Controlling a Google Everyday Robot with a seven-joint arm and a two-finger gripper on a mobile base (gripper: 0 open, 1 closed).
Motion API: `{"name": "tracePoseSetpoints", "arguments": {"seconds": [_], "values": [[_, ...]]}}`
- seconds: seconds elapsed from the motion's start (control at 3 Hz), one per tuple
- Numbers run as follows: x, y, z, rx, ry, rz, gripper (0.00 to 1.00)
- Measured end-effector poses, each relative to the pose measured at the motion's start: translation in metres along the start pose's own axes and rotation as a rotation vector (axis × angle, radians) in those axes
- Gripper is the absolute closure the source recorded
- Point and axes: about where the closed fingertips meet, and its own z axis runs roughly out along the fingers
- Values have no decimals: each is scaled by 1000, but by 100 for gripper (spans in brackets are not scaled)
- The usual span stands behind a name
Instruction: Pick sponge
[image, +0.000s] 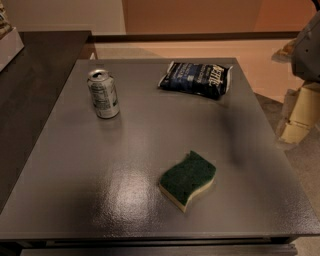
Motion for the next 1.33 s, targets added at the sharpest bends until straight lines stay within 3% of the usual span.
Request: {"name": "tracePoseSetpoints", "arguments": {"seconds": [0.33, 0.67, 1.33], "values": [[0, 0, 0, 0, 0, 0, 0], [-17, 7, 9, -31, -21, -56, 0], [-59, 51, 44, -126, -70, -236, 0]]}}
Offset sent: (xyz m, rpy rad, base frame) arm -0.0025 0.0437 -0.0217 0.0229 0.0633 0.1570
